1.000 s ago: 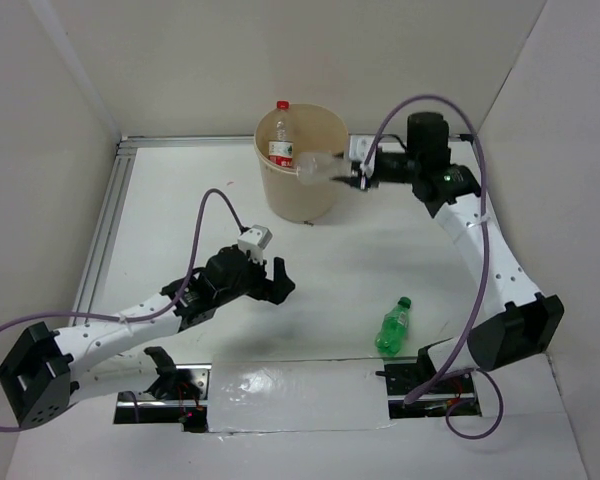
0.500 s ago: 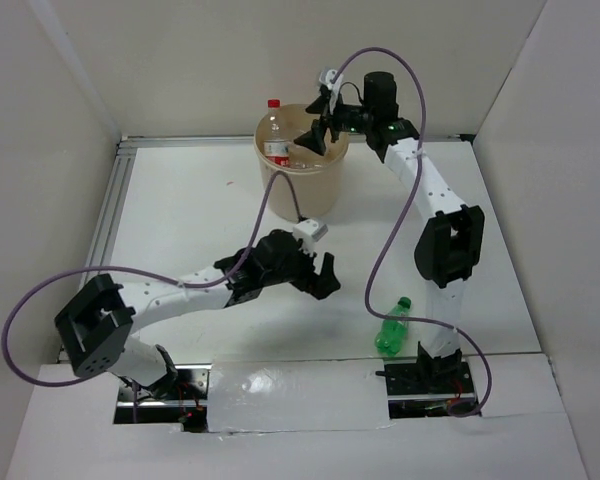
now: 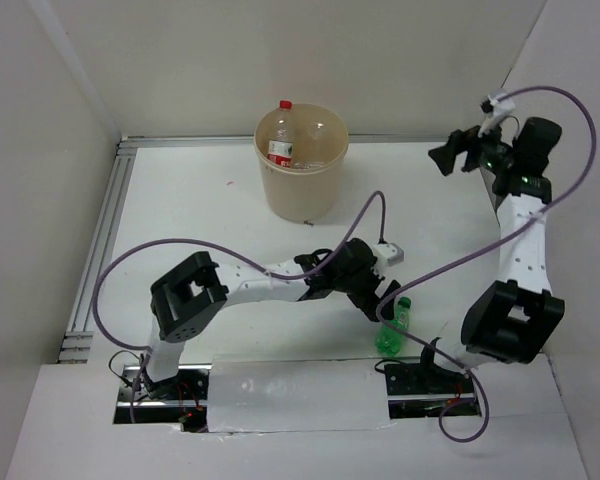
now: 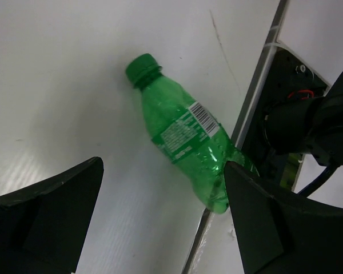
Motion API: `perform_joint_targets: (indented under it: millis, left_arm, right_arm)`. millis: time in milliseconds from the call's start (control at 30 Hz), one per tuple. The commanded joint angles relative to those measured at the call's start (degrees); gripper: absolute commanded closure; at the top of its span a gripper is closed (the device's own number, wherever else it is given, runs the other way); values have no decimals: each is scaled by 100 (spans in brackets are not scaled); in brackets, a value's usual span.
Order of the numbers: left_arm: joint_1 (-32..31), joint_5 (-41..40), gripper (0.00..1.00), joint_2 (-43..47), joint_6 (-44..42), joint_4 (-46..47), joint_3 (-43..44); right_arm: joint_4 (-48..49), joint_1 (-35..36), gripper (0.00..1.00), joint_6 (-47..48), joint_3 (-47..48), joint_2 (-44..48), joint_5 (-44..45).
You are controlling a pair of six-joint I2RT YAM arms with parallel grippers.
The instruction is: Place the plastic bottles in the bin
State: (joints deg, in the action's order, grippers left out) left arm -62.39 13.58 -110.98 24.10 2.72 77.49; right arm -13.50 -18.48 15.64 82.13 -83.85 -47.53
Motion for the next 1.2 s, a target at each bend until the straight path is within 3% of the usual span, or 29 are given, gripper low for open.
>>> perform_joint_targets:
  millis: [0,167,333,467,567,600,633,767,800,867,900,967,1167]
  left_arm:
    - [-107,451,1,-371,-19,-149,503]
    - [-378,461,1,-793,-81,-595,1047]
    - [-607,-363,1,-1426,-81,-1379,1549]
    - [-722,-365,1,-1672,-81,-1432,1549]
    - [-722,-785,15,-1673,59,-1581,1462]
    - [-670,-961,32,-1533,60,-1582,1305]
    - [-669,-963,40,-1428,60,-1582,1190]
    - [-249,-1497,73,-604,113,-1398,628]
    - [-125,-1586,77,-426,113,-1397,566]
    - [277,-1718,92,-101,25,-1397,504]
    - [428,-1797,94,179,-62,-1397,504]
    - [866,-1886,95,409,-221,-1327,643]
    - [1642,-1667,95,832,-599,-941,1787]
  right_arm:
    - [-250,-427,1,-158,-635,465,-440]
    - [-373,-1025,1,-43,-1506,808,-670]
    - [-373,-1096,1,-43,-1823,923,-845]
    - [-373,-1149,1,9,-2016,924,-846]
    - [-435,-1149,1,9,-2069,810,-899]
    - [-435,-1149,1,9,-2139,809,-977]
    - [-435,-1201,1,9,-2139,809,-978]
    - [-688,-1254,21,290,-2210,809,-1485]
    - [-820,-1255,41,595,-2210,809,-1635]
    - [-1301,-1324,60,948,-2140,757,-2091]
    - [-1461,-1325,71,1289,-2061,757,-2242]
    - [-1882,-1386,78,1599,-1973,757,-2575]
    - [-2877,-1386,78,2777,-1920,757,-2771]
